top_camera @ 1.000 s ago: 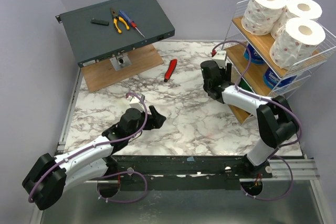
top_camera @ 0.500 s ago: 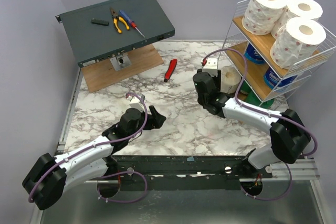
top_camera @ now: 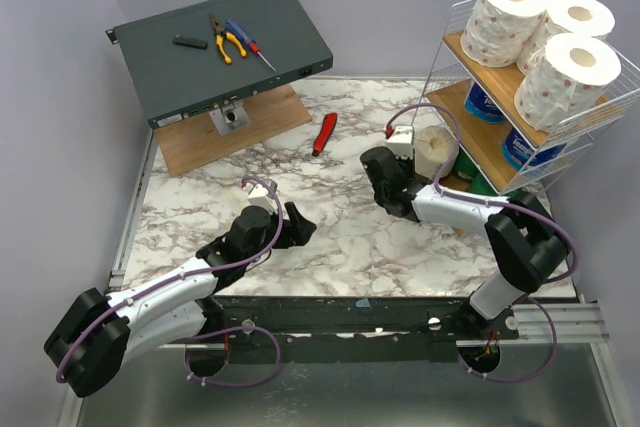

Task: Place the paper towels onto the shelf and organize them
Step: Adjust the paper towel on the shelf.

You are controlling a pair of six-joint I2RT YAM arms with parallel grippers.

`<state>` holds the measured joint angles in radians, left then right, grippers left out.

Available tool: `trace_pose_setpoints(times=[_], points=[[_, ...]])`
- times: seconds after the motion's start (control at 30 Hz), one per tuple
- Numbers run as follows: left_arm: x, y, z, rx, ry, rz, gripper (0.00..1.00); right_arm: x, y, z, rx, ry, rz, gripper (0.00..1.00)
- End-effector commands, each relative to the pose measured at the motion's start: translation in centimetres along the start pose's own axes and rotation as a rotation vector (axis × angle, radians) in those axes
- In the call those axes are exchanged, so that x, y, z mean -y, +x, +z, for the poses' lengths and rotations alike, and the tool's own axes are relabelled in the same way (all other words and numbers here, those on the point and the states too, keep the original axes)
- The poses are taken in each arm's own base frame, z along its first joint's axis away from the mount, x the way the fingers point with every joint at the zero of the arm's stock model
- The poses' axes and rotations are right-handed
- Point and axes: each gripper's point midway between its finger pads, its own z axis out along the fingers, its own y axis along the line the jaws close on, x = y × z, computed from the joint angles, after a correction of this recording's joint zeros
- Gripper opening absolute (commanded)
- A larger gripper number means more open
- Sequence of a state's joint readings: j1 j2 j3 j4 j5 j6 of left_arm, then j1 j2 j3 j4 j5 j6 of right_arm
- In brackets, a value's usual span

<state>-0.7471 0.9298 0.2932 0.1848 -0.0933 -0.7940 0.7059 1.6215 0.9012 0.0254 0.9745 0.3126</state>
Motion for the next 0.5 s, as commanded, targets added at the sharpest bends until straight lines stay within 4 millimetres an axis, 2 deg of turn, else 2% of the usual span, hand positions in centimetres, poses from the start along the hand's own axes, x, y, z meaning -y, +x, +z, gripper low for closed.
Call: trace_pose_setpoints(times=[0.0, 0.47], points=[[0.5, -0.6, 0.0, 0.016, 0.014, 0.001, 0.77, 1.5, 0.4, 1.2, -0.018, 0.069, 0.070, 0.31], [0.6, -0.4, 0.1, 0.008, 0.022, 0.011, 0.77, 4.8, 1.6, 4.8, -0.072, 0.187, 0.104, 0.29]])
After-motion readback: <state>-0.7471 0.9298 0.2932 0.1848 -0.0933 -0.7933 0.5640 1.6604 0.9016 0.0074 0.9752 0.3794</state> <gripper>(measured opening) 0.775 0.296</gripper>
